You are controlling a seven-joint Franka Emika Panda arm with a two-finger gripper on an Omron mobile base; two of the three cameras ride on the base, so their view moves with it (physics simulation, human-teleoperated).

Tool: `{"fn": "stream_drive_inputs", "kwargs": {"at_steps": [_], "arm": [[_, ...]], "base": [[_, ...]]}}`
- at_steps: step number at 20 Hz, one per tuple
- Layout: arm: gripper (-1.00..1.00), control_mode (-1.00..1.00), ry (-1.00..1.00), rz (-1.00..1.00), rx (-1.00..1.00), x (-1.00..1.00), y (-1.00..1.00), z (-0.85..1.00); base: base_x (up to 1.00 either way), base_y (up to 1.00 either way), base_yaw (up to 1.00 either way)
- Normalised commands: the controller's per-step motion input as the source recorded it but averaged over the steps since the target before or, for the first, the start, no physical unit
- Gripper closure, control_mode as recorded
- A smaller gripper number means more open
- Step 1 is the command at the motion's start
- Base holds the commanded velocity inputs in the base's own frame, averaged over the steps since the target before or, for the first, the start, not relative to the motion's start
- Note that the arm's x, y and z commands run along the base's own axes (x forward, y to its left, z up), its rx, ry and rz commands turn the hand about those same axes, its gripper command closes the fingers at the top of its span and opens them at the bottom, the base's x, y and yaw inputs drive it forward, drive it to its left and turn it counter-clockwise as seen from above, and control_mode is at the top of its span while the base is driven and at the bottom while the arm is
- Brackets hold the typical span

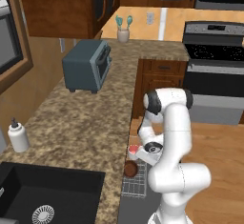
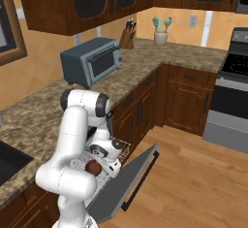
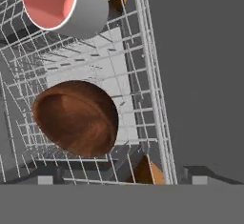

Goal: Pick up the cup and bowl from the counter, place them in the dishwasher, and close the dishwasher door.

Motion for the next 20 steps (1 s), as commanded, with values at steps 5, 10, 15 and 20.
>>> {"fn": "stream_drive_inputs", "kwargs": {"at_steps": [5, 10, 15, 20], "arm": [[-1.0, -1.0, -0.21, -0.03, 0.03, -0.7, -0.67, 0.85], [-1.0, -1.0, -0.09, -0.03, 0.03, -0.45, -0.41, 1.0], [-1.0, -1.0, -0.01, -0.01, 0.0, -0.31, -0.43, 1.0], [-1.0, -1.0, -0.01, 0.0, 0.0, -0.1, -0.58, 1.0]], "base": [[0.0, 0.0, 0.0], [0.0, 0.0, 0.0], [0.0, 0.0, 0.0], [0.0, 0.0, 0.0]]}}
